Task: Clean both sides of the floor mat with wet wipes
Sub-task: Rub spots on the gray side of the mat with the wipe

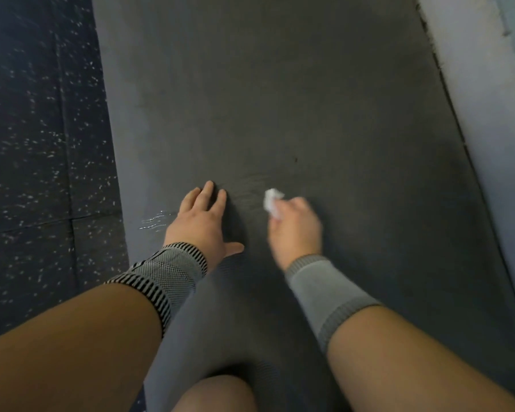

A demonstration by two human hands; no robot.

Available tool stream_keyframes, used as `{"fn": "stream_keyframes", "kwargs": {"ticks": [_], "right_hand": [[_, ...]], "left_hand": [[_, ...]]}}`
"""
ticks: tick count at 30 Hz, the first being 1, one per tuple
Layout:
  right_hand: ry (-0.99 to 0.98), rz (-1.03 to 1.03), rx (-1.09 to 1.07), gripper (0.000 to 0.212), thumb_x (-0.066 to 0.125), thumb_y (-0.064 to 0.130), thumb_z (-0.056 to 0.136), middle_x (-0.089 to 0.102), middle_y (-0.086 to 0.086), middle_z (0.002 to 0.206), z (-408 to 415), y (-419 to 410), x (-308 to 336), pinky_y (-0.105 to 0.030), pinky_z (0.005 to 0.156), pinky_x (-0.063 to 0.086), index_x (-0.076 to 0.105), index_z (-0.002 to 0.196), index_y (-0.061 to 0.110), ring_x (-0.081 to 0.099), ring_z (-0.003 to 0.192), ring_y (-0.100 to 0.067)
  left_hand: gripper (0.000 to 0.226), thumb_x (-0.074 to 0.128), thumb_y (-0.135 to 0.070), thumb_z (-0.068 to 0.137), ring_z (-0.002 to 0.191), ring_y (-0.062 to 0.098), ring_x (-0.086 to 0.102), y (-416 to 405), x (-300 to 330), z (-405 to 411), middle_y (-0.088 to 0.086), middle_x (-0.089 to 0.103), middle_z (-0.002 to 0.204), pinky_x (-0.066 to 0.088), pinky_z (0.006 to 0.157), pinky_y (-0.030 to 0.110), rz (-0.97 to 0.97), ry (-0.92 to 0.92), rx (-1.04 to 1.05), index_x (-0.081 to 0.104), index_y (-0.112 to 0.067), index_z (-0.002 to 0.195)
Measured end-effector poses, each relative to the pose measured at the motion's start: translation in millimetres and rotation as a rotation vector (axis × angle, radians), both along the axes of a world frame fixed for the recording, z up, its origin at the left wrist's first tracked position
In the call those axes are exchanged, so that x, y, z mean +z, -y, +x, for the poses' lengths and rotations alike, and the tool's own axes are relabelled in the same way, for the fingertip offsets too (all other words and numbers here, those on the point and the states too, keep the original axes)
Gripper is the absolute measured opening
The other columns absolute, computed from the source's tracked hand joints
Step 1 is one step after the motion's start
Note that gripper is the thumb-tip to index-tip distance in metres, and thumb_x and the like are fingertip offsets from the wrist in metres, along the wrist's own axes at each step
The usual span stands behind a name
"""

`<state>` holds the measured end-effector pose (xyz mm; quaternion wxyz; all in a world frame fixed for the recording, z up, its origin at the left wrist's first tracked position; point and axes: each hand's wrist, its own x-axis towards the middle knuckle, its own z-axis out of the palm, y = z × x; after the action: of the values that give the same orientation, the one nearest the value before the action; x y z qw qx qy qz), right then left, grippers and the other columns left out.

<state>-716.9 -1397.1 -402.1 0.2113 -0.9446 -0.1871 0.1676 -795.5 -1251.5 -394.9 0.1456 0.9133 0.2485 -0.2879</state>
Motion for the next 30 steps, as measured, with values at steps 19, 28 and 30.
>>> {"fn": "stream_keyframes", "kwargs": {"ticks": [19, 28, 30], "right_hand": [[0.050, 0.027, -0.208, 0.017, 0.061, 0.011, 0.083, 0.062, -0.014, 0.090, -16, -35, 0, -0.034, 0.071, 0.039, 0.067, 0.098, 0.009, 0.059, 0.083, -0.034], [-0.067, 0.103, 0.210, 0.020, 0.058, 0.005, 0.080, 0.061, -0.019, 0.092, -68, -102, 2, -0.039, 0.071, 0.042, 0.069, 0.098, 0.007, 0.059, 0.082, -0.038], [0.005, 0.058, 0.041, 0.010, 0.060, 0.007, 0.080, 0.061, -0.017, 0.086, -52, -81, 1, -0.038, 0.068, 0.038, 0.067, 0.087, 0.005, 0.058, 0.078, -0.037]], "left_hand": [[0.071, 0.047, -0.055, 0.091, 0.138, 0.024, 0.025, -41, 7, -103, -0.011, 0.020, 0.159, 0.034, 0.109, 0.045, 0.172, 0.046, 0.307, 0.024, -0.026, 0.152], [0.068, 0.043, 0.003, 0.083, 0.128, 0.012, 0.046, -59, 6, -111, -0.014, 0.041, 0.149, 0.038, 0.107, 0.033, 0.032, 0.281, 0.521, 0.044, -0.027, 0.143], [0.063, 0.044, 0.008, 0.083, 0.115, 0.007, 0.055, -63, 6, -113, -0.009, 0.048, 0.141, 0.045, 0.097, 0.030, -0.006, 0.370, 0.647, 0.049, -0.023, 0.137]]}}
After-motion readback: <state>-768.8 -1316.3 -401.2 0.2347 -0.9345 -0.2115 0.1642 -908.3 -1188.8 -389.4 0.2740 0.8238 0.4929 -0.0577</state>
